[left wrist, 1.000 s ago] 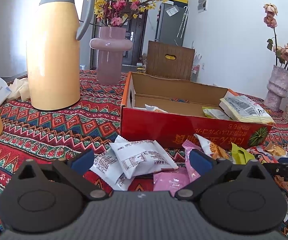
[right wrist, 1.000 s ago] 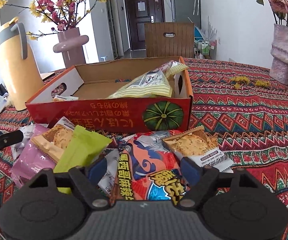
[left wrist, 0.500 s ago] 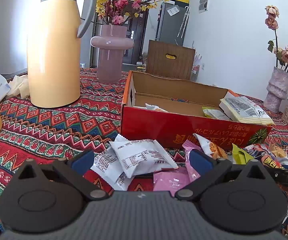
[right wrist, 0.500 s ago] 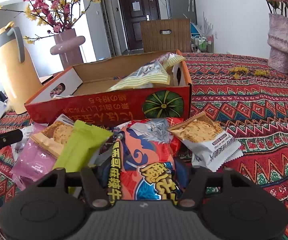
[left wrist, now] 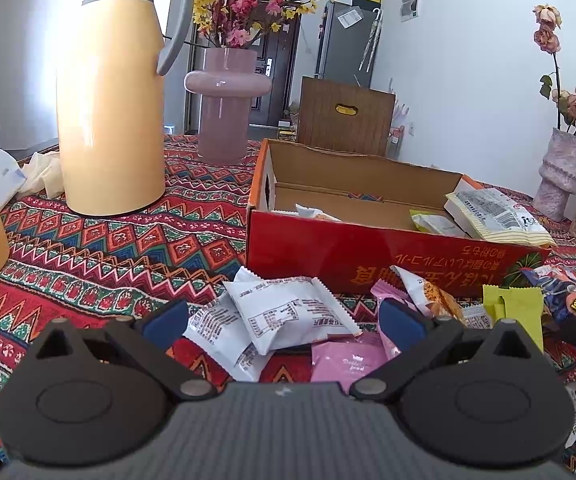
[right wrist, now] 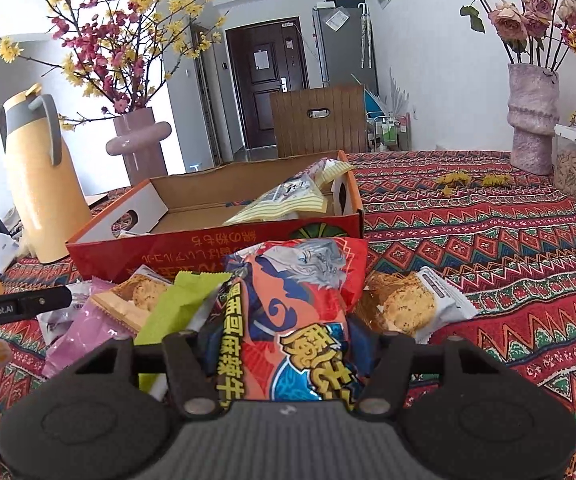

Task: Organize snacks
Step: 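Close the right tool on the orange-and-blue snack bag and lift it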

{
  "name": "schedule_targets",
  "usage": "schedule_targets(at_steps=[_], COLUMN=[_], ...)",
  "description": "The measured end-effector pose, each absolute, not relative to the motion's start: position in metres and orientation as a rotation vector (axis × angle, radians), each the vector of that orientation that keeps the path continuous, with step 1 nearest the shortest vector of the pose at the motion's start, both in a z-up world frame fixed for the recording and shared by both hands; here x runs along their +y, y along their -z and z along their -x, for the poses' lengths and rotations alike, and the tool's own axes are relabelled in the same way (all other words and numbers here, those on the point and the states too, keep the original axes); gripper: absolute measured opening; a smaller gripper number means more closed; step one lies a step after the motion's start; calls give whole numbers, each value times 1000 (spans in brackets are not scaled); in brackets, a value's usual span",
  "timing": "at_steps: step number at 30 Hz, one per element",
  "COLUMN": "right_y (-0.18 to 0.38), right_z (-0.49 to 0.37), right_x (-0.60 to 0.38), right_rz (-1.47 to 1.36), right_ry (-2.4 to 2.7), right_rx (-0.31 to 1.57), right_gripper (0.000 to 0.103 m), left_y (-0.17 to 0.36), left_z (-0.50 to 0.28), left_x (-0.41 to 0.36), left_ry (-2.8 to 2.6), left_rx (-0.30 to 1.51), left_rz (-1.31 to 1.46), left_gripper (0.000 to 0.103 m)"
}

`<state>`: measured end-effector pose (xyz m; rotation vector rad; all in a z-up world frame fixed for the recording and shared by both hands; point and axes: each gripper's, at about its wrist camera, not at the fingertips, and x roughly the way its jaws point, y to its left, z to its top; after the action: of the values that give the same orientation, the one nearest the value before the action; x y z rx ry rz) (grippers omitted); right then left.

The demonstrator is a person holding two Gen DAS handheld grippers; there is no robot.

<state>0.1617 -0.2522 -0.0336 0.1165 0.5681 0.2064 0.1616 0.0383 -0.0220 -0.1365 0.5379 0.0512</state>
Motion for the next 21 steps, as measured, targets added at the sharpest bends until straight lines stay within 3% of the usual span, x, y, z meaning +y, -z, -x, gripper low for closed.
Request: schedule_targets(at_steps=[21], right_y=[30], right_z=[-155], right_x=[-264], right_rz=[-149], right_ry=[-183], right_rx=[530], right_gripper=[59], left_y=[14], left_z=[-158], left_x=[30], left_ry=[-61], left_rx=[570], left_rz=[65], left_gripper=[103])
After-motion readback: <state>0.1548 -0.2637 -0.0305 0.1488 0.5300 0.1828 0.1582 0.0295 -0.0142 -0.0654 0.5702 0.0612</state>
